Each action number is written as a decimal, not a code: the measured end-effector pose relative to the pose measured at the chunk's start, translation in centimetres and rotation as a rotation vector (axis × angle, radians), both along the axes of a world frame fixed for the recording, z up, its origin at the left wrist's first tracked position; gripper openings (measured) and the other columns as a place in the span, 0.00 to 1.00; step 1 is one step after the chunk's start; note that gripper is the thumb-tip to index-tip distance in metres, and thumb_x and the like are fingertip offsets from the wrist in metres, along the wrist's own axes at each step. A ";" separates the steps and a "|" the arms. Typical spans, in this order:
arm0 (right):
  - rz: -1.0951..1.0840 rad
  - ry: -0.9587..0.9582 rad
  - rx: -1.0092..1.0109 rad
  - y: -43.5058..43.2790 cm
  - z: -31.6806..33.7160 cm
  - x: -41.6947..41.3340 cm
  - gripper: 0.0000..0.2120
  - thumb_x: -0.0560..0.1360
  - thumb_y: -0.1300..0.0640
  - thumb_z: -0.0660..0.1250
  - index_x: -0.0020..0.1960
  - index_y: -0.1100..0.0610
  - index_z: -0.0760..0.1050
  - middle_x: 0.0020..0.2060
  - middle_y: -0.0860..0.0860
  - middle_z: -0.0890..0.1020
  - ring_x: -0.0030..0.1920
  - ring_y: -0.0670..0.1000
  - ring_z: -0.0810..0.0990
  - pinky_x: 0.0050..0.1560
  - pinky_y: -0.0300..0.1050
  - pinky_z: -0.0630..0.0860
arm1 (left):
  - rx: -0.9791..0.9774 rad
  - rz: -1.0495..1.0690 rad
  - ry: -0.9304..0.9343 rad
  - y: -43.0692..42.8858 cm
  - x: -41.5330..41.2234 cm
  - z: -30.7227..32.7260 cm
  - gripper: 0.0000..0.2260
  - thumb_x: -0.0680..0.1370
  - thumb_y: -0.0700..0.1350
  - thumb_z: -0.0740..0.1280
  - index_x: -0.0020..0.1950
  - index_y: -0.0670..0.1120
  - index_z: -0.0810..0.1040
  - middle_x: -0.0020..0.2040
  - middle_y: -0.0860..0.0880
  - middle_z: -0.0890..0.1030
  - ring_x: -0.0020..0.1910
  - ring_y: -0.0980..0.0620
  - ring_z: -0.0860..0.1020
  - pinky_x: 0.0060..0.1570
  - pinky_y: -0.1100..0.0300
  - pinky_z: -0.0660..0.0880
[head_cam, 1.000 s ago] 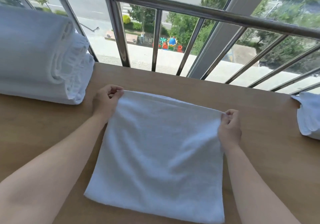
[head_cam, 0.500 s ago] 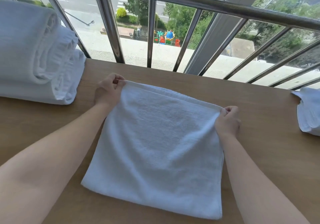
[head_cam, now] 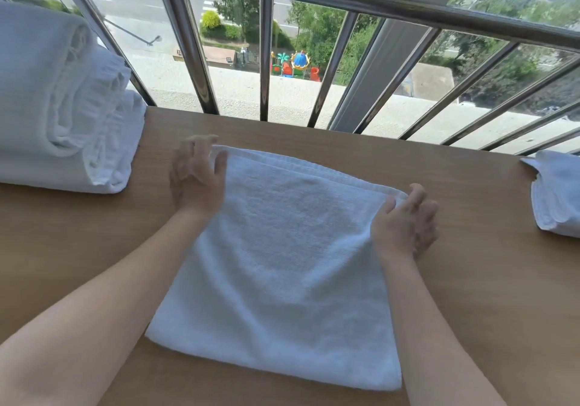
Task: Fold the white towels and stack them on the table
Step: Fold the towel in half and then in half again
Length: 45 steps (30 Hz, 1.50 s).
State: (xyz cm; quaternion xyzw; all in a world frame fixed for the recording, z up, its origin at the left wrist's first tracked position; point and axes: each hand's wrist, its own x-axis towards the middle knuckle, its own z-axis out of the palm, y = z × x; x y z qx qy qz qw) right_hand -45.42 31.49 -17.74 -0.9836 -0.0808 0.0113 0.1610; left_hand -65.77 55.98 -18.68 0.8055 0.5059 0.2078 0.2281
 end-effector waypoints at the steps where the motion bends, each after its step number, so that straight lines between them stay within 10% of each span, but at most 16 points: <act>1: 0.086 -0.111 0.035 0.0 0.2 -2.3 0.19 0.80 0.56 0.61 0.70 0.57 0.66 0.63 0.61 0.72 0.60 0.64 0.73 0.58 0.58 0.67 | 0.054 -0.079 -0.028 -2.2 -0.3 0.4 0.14 0.83 0.49 0.61 0.66 0.47 0.76 0.66 0.45 0.76 0.66 0.43 0.72 0.63 0.47 0.68; 9: 0.863 0.073 -0.115 -2.0 -3.1 -14.4 0.27 0.83 0.44 0.52 0.81 0.44 0.53 0.82 0.48 0.50 0.81 0.52 0.46 0.79 0.59 0.45 | 0.123 -0.616 0.287 -17.1 -7.6 -3.0 0.25 0.83 0.50 0.52 0.80 0.45 0.61 0.81 0.46 0.59 0.80 0.45 0.56 0.76 0.43 0.55; 19: 0.469 0.241 -0.301 -0.1 -2.5 -0.7 0.27 0.83 0.39 0.41 0.80 0.39 0.38 0.81 0.47 0.37 0.79 0.49 0.34 0.78 0.52 0.33 | 0.133 -0.682 0.465 -17.0 -7.4 -3.9 0.30 0.83 0.60 0.49 0.83 0.48 0.52 0.83 0.47 0.50 0.82 0.45 0.46 0.77 0.43 0.49; 28: 0.705 0.127 -0.187 -6.8 -2.9 -16.5 0.28 0.83 0.40 0.44 0.81 0.41 0.41 0.81 0.46 0.41 0.80 0.50 0.38 0.79 0.57 0.40 | 0.126 -0.672 0.467 -17.4 -7.1 -3.8 0.27 0.83 0.59 0.48 0.82 0.54 0.53 0.83 0.46 0.49 0.81 0.42 0.45 0.78 0.40 0.48; 34: 0.199 0.159 -0.303 -10.9 -2.5 -10.8 0.29 0.83 0.42 0.42 0.81 0.49 0.39 0.81 0.52 0.45 0.81 0.55 0.44 0.78 0.58 0.40 | 0.097 -0.642 0.539 -17.9 -6.7 -3.6 0.28 0.82 0.60 0.42 0.82 0.56 0.42 0.82 0.47 0.40 0.80 0.44 0.37 0.78 0.42 0.38; 38: 0.501 0.061 -0.113 -7.5 -2.3 -16.3 0.28 0.83 0.48 0.46 0.82 0.54 0.50 0.81 0.53 0.50 0.81 0.54 0.45 0.80 0.57 0.42 | 0.008 -0.585 0.550 -19.6 -5.8 -3.5 0.28 0.81 0.59 0.37 0.80 0.56 0.34 0.80 0.48 0.32 0.78 0.46 0.28 0.76 0.43 0.32; 45: 0.536 0.093 -0.147 -6.1 -3.7 -18.8 0.29 0.82 0.44 0.49 0.82 0.47 0.49 0.82 0.50 0.49 0.81 0.53 0.44 0.79 0.60 0.49 | 0.083 -0.731 0.442 -17.3 -9.4 -3.0 0.26 0.84 0.56 0.48 0.82 0.53 0.52 0.83 0.49 0.49 0.82 0.46 0.46 0.78 0.45 0.45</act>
